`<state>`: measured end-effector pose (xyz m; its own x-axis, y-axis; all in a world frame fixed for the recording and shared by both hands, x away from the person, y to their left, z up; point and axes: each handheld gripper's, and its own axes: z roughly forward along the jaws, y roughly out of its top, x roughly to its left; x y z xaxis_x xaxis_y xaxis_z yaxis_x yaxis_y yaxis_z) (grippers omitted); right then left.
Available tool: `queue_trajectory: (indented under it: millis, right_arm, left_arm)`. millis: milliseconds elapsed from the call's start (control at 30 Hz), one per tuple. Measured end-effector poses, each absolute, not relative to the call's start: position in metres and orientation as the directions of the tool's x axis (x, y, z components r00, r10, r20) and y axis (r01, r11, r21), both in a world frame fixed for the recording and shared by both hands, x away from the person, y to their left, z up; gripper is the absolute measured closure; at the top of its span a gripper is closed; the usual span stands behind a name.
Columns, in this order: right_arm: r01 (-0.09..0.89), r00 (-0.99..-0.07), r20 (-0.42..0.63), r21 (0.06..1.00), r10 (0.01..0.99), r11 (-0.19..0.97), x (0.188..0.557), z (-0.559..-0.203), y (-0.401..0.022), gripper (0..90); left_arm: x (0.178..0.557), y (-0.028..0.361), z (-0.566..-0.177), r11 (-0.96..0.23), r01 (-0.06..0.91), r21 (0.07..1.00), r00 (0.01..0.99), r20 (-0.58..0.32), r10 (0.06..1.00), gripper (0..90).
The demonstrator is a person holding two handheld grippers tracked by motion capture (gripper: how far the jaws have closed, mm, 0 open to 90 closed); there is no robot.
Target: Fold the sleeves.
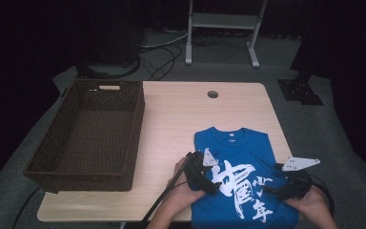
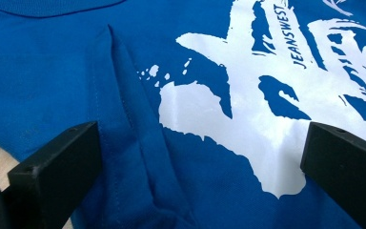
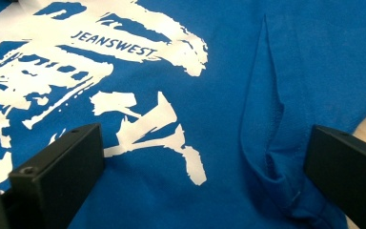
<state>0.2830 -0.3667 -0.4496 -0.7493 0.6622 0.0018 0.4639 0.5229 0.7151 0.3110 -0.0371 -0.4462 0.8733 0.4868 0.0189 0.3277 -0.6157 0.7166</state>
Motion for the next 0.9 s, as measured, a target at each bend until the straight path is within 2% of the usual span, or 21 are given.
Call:
queue_trajectory:
  millis: [433, 900]
  right_arm:
    - [0.465, -0.748, 0.002, 0.715, 0.663, 0.522, 0.284, -0.45, -0.365, 0.0]
    - [0.482, -0.738, 0.002, 0.701, 0.675, 0.525, 0.294, -0.448, -0.338, 0.0]
  left_arm:
    - [0.314, -0.033, -0.446, -0.622, 0.319, 0.715, 0.881, 0.019, 0.474, 0.0]
    - [0.332, -0.006, -0.446, -0.629, 0.306, 0.715, 0.891, 0.018, 0.453, 0.0]
